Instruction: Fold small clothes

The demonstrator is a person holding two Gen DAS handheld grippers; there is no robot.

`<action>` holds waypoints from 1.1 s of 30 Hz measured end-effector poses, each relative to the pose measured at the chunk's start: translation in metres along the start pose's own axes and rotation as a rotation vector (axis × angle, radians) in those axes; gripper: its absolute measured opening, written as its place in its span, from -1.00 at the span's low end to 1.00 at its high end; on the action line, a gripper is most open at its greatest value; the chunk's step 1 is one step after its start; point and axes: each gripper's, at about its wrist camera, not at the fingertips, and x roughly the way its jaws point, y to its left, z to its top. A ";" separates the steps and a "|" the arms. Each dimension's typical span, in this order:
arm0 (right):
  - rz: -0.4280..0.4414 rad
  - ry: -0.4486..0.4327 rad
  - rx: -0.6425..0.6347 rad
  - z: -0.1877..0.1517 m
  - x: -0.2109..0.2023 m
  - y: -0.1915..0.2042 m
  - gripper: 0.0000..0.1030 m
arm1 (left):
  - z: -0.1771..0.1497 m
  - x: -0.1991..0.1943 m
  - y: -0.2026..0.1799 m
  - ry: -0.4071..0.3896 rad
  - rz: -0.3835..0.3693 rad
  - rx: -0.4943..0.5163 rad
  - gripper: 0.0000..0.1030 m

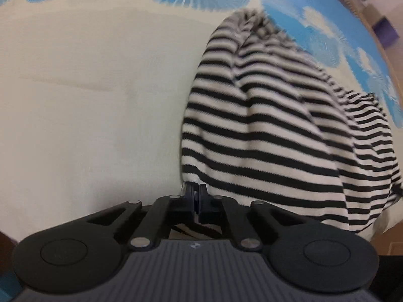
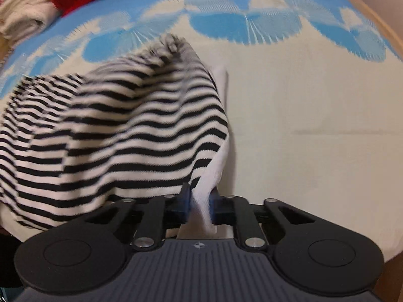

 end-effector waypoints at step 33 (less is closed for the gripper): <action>-0.088 0.125 -0.109 0.008 0.024 0.022 -0.30 | 0.014 -0.001 -0.056 -0.020 -0.089 0.184 -0.25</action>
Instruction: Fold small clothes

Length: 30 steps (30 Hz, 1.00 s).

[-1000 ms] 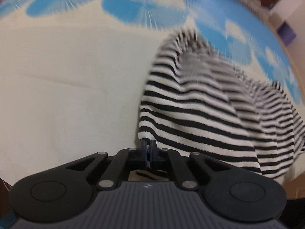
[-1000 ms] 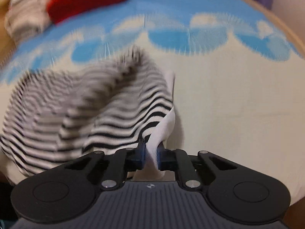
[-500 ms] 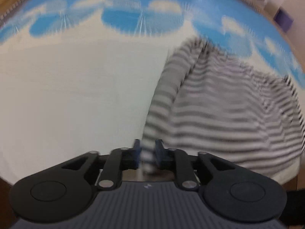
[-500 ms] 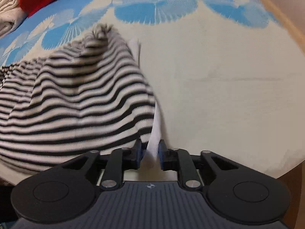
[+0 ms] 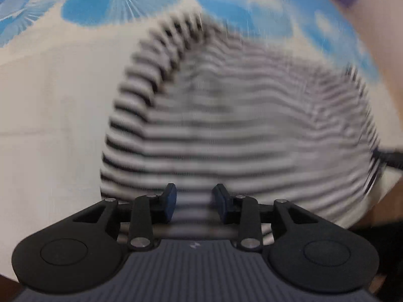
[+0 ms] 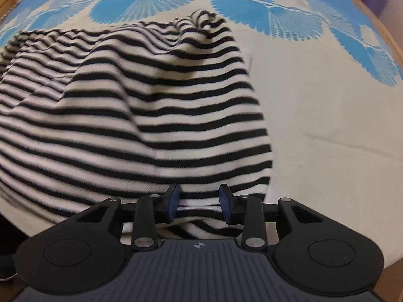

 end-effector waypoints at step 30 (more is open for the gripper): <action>-0.074 -0.235 0.300 0.107 0.047 0.028 -0.97 | 0.085 0.052 0.013 -0.145 0.334 -0.114 -0.13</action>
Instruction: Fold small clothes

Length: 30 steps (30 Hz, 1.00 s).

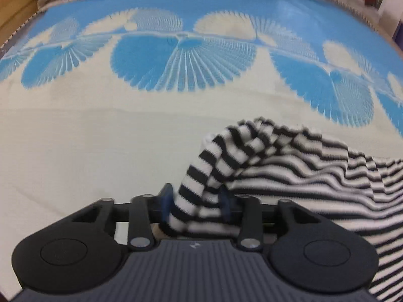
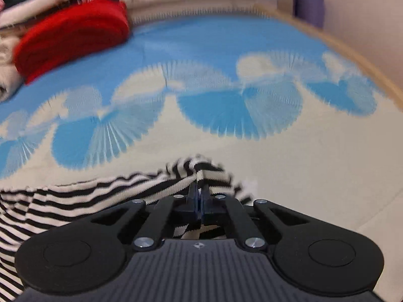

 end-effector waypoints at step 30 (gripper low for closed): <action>-0.063 0.126 -0.113 -0.078 -0.071 -0.053 -0.03 | -0.095 -0.059 -0.072 0.023 -0.280 0.614 0.46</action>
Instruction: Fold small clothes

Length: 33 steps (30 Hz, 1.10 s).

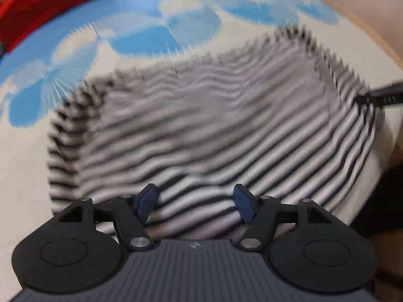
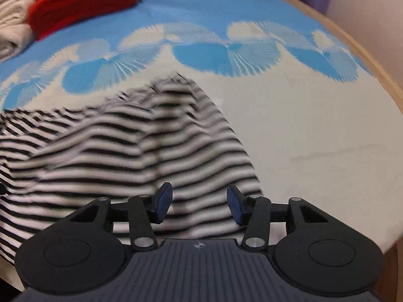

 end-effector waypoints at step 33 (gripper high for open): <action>0.209 -0.337 0.111 -0.061 -0.118 -0.034 0.11 | -0.110 -0.090 0.050 -0.141 0.170 -0.744 0.31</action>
